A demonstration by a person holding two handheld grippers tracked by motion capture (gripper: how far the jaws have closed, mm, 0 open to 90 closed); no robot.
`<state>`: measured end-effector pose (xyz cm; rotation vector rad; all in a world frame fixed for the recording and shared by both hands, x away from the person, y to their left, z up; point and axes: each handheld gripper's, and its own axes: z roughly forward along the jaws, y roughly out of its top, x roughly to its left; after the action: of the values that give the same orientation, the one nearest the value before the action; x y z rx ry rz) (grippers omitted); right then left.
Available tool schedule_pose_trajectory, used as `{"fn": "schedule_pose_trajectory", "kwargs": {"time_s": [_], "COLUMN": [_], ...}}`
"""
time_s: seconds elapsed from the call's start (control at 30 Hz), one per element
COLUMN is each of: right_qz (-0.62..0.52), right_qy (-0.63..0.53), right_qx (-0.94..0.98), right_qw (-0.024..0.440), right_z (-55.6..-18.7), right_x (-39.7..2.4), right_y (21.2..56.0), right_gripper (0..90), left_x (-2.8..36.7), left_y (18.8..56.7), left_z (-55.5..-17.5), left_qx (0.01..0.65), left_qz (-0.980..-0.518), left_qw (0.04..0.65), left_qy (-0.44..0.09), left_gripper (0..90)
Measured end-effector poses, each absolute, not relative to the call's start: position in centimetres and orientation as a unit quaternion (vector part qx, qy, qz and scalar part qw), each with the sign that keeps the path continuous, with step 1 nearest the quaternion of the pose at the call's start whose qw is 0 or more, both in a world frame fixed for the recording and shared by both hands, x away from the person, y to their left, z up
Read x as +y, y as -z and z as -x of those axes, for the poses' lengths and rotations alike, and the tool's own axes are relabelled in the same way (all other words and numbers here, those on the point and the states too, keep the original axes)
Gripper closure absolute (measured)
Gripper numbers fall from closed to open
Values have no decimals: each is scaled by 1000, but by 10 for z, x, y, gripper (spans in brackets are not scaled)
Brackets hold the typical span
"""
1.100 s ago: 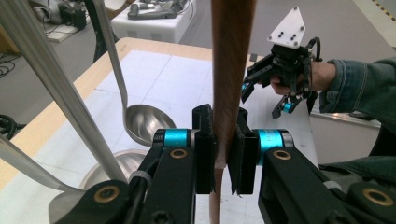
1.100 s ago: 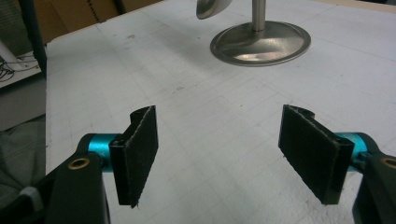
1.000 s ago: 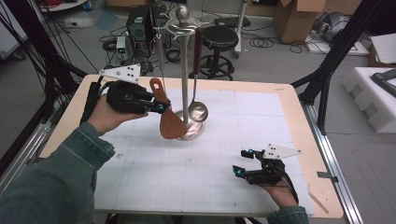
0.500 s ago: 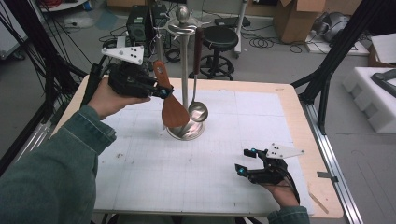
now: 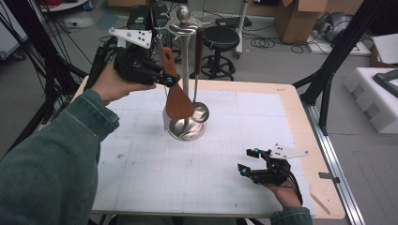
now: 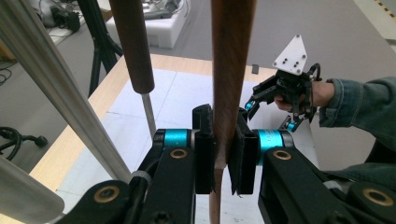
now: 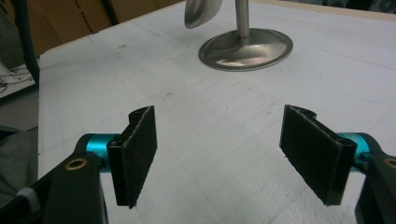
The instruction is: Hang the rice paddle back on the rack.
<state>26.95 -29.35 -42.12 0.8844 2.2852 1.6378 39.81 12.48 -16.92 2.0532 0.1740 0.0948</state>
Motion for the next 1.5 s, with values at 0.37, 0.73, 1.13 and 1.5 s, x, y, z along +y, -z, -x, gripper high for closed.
{"fn": "schedule_pose_trajectory", "kwargs": {"time_s": [0.37, 0.73, 1.13, 1.5], "right_qz": [-304, -309, -305, -304], "right_qy": [-553, -555, -558, -560], "right_qx": [770, 767, 766, 766], "right_qw": [96, 93, 91, 87], "right_z": [-271, -270, -270, -269], "right_x": [-296, -299, -297, -297], "right_y": [423, 423, 424, 425], "right_gripper": [271, 270, 266, 266], "left_x": [120, 117, 114, 116], "left_y": [157, 156, 161, 161], "left_z": [-408, -421, -432, -433], "left_qx": [71, 73, 89, 106], "left_qz": [-856, -858, -860, -860], "left_qw": [510, 508, 503, 499], "left_qy": [-33, -22, -19, -29], "left_gripper": [820, 820, 819, 816]}}
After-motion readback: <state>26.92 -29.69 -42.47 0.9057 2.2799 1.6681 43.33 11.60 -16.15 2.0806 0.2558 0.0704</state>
